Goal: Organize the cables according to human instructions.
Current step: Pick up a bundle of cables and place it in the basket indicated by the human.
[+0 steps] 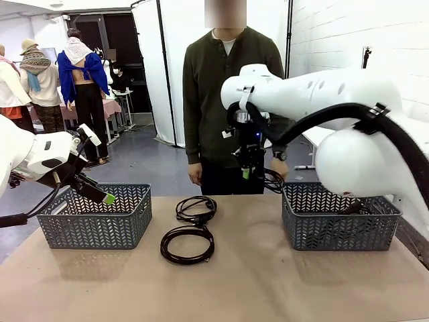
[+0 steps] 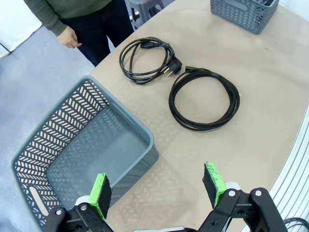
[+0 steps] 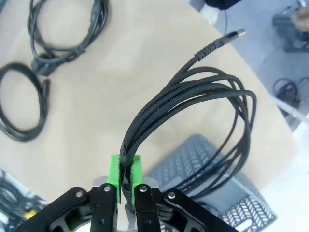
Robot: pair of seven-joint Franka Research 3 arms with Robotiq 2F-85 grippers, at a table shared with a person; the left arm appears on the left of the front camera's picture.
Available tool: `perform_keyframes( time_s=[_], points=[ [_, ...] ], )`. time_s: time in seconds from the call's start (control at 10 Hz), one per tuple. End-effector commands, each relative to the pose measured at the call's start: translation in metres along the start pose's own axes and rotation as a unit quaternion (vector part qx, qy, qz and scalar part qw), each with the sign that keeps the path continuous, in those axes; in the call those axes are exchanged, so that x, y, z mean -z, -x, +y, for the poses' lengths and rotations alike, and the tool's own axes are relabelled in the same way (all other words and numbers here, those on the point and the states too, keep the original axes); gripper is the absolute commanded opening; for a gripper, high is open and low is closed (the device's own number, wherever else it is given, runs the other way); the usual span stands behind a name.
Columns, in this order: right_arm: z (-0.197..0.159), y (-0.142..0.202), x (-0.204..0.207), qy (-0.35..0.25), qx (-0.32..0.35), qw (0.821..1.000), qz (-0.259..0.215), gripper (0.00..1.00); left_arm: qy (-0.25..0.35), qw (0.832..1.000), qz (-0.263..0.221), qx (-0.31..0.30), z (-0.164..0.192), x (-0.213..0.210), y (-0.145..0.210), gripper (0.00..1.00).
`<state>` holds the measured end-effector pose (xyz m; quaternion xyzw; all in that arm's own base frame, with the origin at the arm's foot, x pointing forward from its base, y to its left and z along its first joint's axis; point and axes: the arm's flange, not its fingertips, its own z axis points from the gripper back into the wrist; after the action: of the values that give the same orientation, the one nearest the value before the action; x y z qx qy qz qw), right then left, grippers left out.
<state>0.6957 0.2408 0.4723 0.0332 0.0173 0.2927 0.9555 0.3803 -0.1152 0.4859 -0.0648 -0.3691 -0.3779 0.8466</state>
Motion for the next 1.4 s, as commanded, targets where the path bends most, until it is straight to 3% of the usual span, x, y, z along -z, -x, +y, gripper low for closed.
perform_keyframes(
  time_s=[0.0,0.4,0.8,1.0,1.3],
  points=[
    [-0.004,0.055,0.000,-0.021,-0.056,0.998,-0.001,0.00,0.000,1.000,-0.001,-0.008,0.001,0.001,0.000,1.00],
    [0.008,0.050,0.002,-0.102,-0.102,0.989,0.020,0.00,0.000,1.000,-0.001,-0.008,0.001,0.001,0.000,1.00],
    [0.006,0.068,-0.003,-0.075,-0.179,0.981,-0.011,0.00,0.000,1.000,-0.001,-0.008,0.001,0.001,0.000,1.00],
    [0.009,0.077,-0.004,-0.083,-0.234,0.969,-0.011,0.00,0.000,1.000,-0.001,-0.008,0.001,0.001,0.000,1.00],
    [0.010,0.095,-0.004,-0.037,-0.304,0.951,-0.046,0.00,0.000,1.000,-0.001,-0.008,0.001,0.001,0.000,1.00]
  ],
)
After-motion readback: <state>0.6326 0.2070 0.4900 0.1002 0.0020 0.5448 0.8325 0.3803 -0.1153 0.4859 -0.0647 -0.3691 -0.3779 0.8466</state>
